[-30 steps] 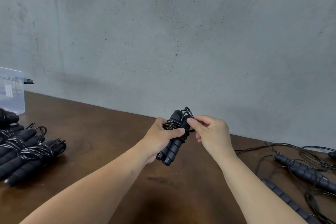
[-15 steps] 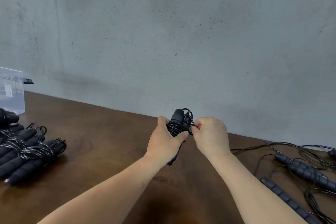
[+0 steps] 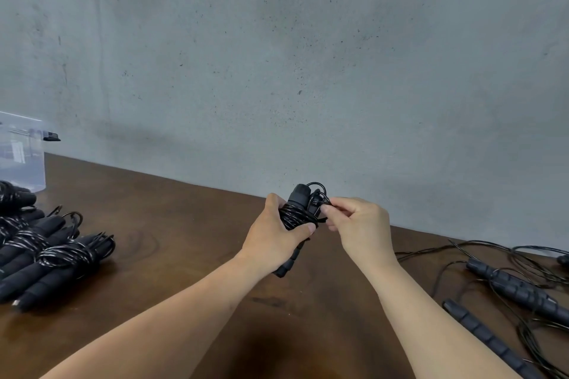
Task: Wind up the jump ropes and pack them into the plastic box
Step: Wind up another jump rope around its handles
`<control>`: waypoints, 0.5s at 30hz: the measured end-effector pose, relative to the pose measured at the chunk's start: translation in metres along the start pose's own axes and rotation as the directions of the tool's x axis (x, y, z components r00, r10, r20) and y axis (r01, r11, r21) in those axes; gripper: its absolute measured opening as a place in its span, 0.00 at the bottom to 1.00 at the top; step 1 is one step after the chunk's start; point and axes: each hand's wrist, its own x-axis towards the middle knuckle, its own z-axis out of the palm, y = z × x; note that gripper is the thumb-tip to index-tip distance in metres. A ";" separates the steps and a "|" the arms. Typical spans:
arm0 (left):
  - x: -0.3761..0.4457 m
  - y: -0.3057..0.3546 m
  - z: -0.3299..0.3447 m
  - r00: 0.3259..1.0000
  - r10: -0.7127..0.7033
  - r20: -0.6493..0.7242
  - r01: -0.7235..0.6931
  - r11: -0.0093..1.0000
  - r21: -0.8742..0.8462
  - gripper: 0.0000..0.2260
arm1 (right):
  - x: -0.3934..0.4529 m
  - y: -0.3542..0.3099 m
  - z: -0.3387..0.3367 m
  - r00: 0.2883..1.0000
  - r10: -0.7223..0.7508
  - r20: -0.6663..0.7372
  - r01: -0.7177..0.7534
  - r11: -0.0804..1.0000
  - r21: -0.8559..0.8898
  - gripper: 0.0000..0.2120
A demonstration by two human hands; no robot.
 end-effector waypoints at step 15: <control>0.000 0.009 -0.003 0.975 0.124 0.184 -0.090 0.979 -0.185 0.35 | -0.012 0.006 0.000 0.972 -0.192 -0.135 0.188 0.981 -0.042 0.04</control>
